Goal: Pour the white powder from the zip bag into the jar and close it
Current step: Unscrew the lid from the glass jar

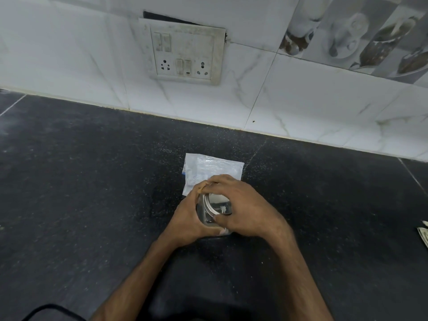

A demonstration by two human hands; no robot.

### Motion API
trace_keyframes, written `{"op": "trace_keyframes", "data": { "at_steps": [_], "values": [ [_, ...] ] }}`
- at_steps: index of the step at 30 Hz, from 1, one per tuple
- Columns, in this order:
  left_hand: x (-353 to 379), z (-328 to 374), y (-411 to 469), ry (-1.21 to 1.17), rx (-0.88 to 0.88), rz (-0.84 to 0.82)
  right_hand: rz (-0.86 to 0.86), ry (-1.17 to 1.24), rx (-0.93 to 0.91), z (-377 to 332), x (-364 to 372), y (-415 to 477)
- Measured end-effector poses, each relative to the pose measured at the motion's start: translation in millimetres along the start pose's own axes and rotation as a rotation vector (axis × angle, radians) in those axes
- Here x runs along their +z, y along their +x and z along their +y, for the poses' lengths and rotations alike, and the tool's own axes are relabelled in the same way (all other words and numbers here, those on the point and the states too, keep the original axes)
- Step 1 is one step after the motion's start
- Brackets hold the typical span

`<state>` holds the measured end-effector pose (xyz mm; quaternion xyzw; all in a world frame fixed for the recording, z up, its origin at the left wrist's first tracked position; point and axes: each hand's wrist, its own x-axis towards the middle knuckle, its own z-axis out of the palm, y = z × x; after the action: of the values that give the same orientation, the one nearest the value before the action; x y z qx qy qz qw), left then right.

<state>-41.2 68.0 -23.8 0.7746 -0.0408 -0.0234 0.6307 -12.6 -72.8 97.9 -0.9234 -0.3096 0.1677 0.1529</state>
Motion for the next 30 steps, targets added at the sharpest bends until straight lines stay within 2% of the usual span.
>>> {"op": "trace_keyframes", "data": {
  "at_steps": [2,3,7,11,12,14,16,20,23,25,27,30],
  "values": [
    [0,0,0,0.002,0.01,0.003,-0.116,-0.04,0.015,1,-4,2],
    [0,0,0,0.0,0.01,0.0,-0.112,-0.042,0.037,2,-3,2],
    [0,1,0,0.0,-0.005,-0.007,0.098,-0.024,0.061,0,6,0],
    [1,0,1,0.0,0.012,0.004,-0.081,-0.071,0.037,-1,-1,1],
    [1,0,1,-0.006,0.006,-0.001,-0.074,-0.076,0.057,-1,0,1],
    [1,-1,0,-0.017,-0.005,-0.007,0.051,-0.065,0.102,-3,6,-1],
    [0,-2,1,-0.003,0.005,-0.003,0.107,-0.075,0.079,-5,10,0],
    [1,-2,2,0.005,0.022,-0.005,-0.093,-0.101,0.02,-3,0,3],
    [1,-1,1,-0.008,0.003,-0.008,0.023,-0.07,0.123,1,1,1],
    [0,-1,0,-0.012,-0.002,-0.004,0.084,-0.107,0.128,2,5,0],
    [0,0,0,-0.012,0.0,-0.004,0.071,-0.108,0.089,0,4,1],
    [0,0,0,-0.002,0.005,-0.007,-0.048,-0.134,0.0,-3,-5,7]
  ]
}}
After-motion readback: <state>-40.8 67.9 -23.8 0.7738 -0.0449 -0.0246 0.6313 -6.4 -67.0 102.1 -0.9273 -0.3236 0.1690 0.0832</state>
